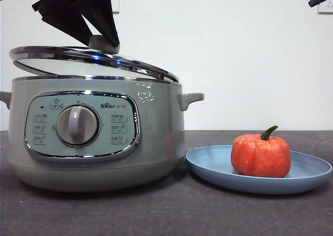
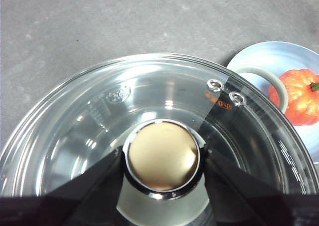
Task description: Take the pumpkin out from the steamer,put the pumpkin in the blue plate,close the lid
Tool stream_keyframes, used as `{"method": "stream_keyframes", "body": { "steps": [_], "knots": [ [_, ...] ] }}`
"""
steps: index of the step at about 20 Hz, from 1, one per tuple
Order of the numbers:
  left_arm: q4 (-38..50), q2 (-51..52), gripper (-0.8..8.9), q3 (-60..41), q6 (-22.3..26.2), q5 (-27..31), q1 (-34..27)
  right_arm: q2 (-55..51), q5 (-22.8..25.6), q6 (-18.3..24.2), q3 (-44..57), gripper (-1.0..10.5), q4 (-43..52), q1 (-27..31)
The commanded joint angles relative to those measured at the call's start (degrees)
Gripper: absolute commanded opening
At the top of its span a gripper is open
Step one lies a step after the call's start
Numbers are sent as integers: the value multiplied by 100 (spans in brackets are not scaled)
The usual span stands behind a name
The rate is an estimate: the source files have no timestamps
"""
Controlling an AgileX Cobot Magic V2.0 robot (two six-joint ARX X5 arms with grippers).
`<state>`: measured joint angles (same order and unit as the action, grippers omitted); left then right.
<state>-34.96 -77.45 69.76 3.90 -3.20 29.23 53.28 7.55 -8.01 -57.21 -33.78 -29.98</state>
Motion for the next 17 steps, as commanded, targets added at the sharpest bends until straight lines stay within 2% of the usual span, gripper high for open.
{"method": "stream_keyframes", "body": {
  "steps": [1,10,12,13,14,15,17],
  "knots": [
    [219,15,-8,79,22,-22,7,-4,20,-52,4,536,26,-2],
    [-232,-245,-4,79,20,-70,7,-4,17,-52,4,536,24,-2],
    [-391,-245,27,79,20,-70,4,-4,15,-52,4,536,24,-2],
    [-426,-245,130,79,20,-61,-7,-4,13,-52,4,536,24,-2],
    [-411,-245,327,79,17,-55,-9,-4,13,-52,4,536,24,-2],
    [-391,-245,458,79,17,-55,-9,-4,13,-52,4,536,24,-2],
    [-380,-245,494,79,-20,-57,-7,-4,11,-52,4,536,24,-2]
  ]
}}
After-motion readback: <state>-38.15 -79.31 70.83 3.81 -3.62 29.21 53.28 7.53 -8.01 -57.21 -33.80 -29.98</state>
